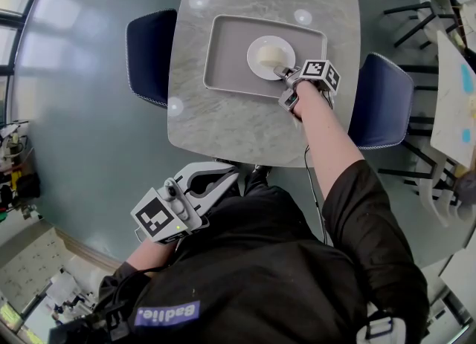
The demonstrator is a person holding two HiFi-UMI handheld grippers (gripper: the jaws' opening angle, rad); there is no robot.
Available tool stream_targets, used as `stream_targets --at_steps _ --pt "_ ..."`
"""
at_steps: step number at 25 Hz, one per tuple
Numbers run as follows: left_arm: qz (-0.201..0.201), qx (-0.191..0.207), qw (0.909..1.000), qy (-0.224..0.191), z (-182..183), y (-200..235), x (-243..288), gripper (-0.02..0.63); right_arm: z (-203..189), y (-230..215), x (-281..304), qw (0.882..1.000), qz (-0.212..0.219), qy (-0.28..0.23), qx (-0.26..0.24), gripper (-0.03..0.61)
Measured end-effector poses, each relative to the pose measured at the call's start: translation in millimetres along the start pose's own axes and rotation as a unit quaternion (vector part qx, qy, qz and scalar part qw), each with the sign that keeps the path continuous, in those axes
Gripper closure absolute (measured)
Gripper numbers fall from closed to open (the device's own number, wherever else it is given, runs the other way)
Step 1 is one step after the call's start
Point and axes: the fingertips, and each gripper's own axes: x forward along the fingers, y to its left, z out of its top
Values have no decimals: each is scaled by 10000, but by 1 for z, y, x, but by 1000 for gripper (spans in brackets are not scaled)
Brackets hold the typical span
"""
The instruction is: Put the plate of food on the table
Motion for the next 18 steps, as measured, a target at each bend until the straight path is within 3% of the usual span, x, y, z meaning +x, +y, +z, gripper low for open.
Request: stream_targets --at_steps 6,11,18 --pt "-33 12 10000 -28 -1 -3 -1 607 1 -6 -11 10000 -26 -24 -76 430" --pt "-123 45 9999 -85 4 -8 0 606 -6 4 -28 9988 430 -178 116 430" --pt "-211 239 9994 144 -3 -20 0 607 -27 23 -59 9922 1145 -356 343 430"
